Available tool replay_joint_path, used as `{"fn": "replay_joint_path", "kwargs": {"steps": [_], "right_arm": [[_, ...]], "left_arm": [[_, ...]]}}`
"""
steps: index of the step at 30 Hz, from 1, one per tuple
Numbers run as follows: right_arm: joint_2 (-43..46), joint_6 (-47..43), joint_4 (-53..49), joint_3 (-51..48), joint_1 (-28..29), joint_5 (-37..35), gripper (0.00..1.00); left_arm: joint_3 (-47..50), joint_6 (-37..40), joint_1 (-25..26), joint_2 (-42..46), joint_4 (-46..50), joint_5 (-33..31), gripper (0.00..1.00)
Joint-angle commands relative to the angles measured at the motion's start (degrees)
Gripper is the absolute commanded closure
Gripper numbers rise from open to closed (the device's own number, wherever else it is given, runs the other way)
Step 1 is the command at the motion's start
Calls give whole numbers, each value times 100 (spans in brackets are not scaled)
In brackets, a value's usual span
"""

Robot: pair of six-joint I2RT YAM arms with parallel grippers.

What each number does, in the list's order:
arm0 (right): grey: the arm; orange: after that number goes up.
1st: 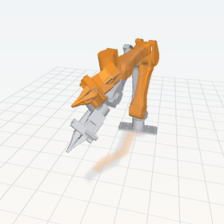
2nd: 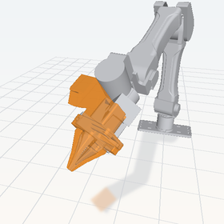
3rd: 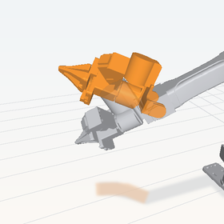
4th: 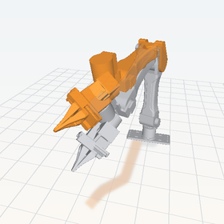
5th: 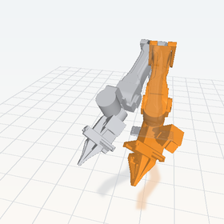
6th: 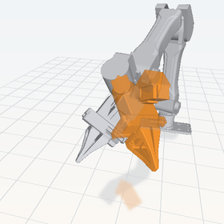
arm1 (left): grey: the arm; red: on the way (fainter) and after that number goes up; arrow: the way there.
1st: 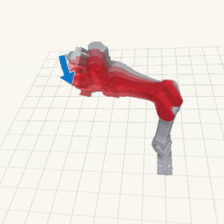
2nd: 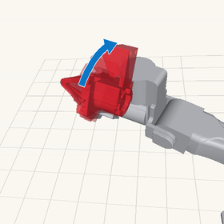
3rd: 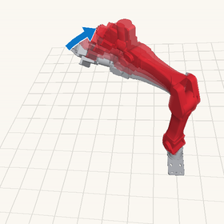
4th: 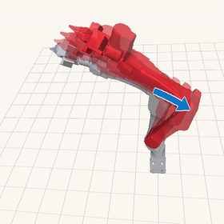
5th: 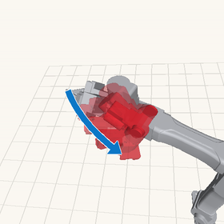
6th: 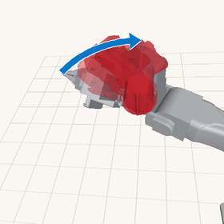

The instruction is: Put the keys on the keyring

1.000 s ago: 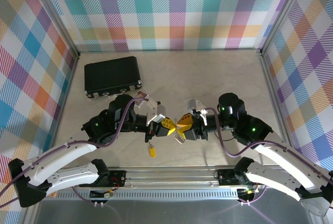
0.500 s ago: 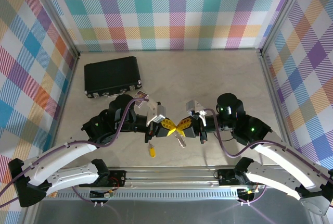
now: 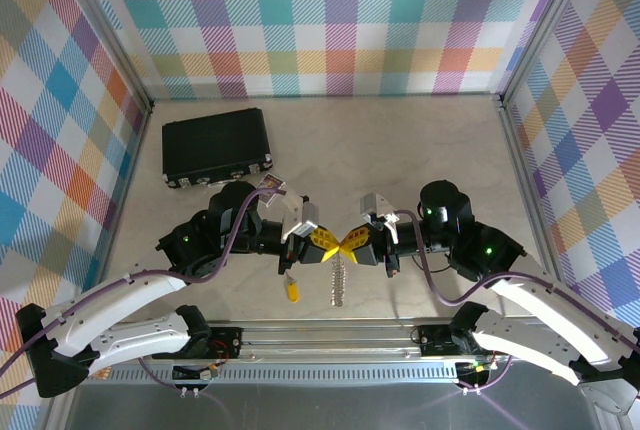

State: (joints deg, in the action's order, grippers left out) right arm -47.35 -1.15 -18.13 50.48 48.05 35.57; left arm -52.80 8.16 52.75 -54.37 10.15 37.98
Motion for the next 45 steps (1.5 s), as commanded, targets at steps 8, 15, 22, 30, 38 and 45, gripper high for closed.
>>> {"fn": "replay_joint_path", "kwargs": {"steps": [8, 15, 22, 30, 38, 45], "right_arm": [[357, 483, 1125, -416, 29, 99, 100], [367, 507, 1253, -487, 29, 98, 100], [618, 560, 1635, -735, 29, 14, 100], [1100, 775, 2460, -1181, 29, 177, 100], [1068, 1291, 3550, -1544, 29, 183, 100], [1052, 1456, 3961, -1715, 29, 42, 100]], "left_arm": [[-76, -241, 95, 37, -619, 377, 97], [-35, -305, 95, 33, -731, 374, 78], [441, -922, 92, 267, -1640, -101, 61], [924, -1434, 95, 683, -2393, -599, 61], [1021, -1737, 95, 529, -2832, -5, 64], [1017, -1738, 97, 426, -2900, 92, 68]]}}
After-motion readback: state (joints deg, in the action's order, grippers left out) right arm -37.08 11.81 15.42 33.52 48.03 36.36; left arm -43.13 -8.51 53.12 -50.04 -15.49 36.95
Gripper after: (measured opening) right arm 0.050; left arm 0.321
